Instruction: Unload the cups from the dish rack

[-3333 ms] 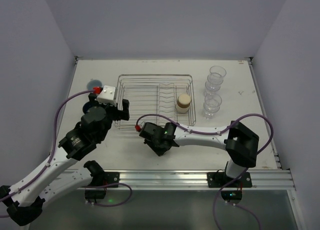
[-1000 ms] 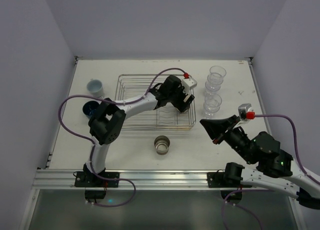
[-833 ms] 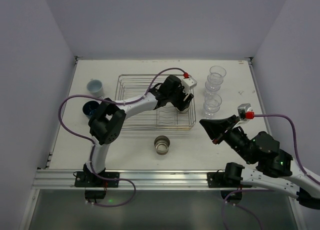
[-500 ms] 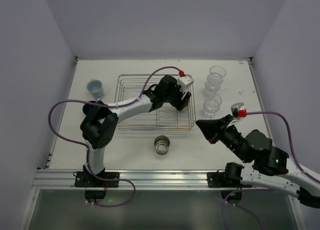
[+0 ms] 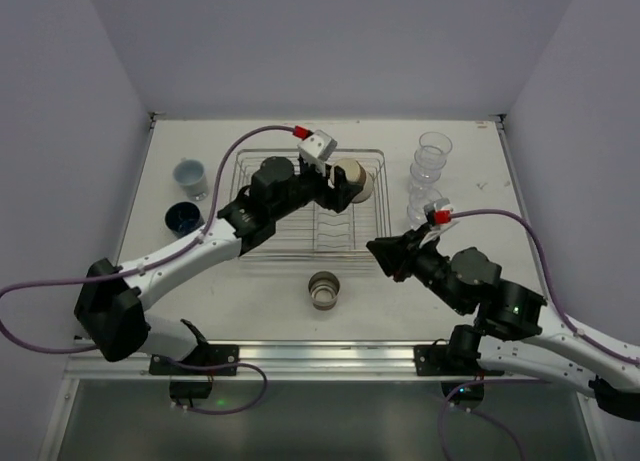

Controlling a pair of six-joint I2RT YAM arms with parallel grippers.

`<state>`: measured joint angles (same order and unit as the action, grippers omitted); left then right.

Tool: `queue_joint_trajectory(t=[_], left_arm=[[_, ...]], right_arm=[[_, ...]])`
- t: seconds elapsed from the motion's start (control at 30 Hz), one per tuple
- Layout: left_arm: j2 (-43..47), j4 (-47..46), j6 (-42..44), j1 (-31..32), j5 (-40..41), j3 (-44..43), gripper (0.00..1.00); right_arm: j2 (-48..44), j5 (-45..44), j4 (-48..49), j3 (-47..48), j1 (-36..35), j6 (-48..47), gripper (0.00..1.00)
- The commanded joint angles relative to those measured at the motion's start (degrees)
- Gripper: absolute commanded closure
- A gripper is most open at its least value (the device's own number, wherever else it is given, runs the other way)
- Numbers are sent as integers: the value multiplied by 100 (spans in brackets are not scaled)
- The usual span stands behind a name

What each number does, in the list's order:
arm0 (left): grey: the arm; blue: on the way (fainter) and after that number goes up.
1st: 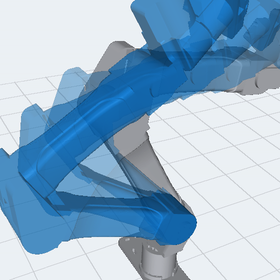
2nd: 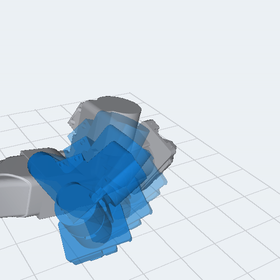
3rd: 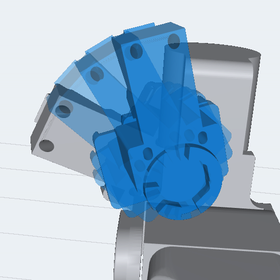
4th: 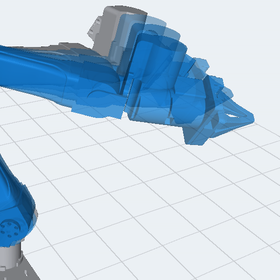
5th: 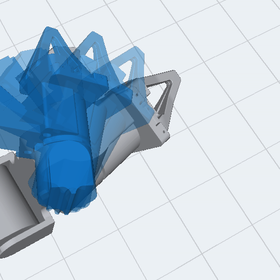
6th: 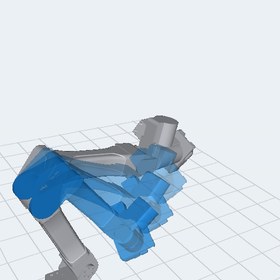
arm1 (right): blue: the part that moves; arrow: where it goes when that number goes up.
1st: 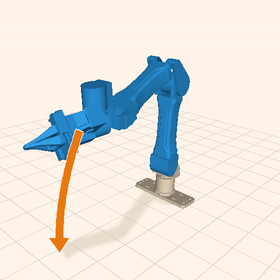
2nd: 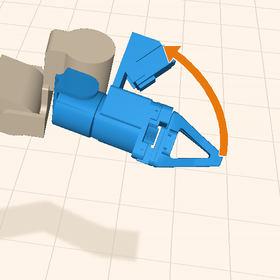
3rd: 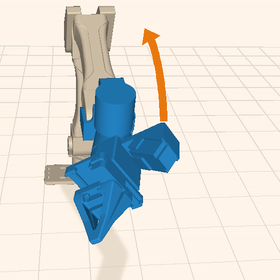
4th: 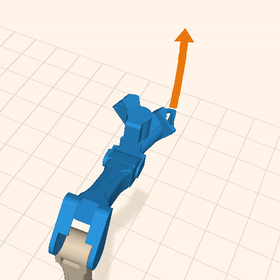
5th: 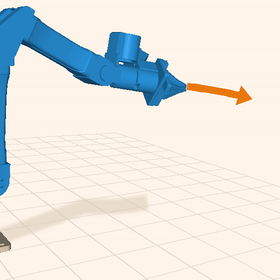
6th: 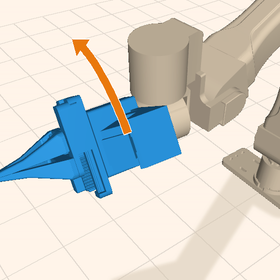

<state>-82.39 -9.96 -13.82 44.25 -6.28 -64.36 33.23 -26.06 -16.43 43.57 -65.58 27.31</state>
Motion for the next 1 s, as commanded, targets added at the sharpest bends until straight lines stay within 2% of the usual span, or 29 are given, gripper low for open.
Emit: queue_joint_trajectory(t=[0.0,0.17,0.27,0.57,0.77,0.97], left_arm=[[811,-1043,-998,-65,57,554,67],[1979,-1640,-1806,-118,-145,1583,67],[2525,-2229,-2447,-153,-171,2198,67],[3194,-2634,-3854,-153,-408,2823,71],[3387,-2704,-4198,-153,-549,3008,73],[3396,-3152,-4628,-153,-690,3298,74]], right_arm=[[236,1101,929,-138,492,-120,71],[332,3558,1949,-270,1661,108,52],[709,4003,2197,-148,1680,-76,50],[1168,4119,2187,266,1715,-639,48],[1098,4127,2223,266,1724,-788,47],[1115,4188,2231,398,1724,-841,46]])
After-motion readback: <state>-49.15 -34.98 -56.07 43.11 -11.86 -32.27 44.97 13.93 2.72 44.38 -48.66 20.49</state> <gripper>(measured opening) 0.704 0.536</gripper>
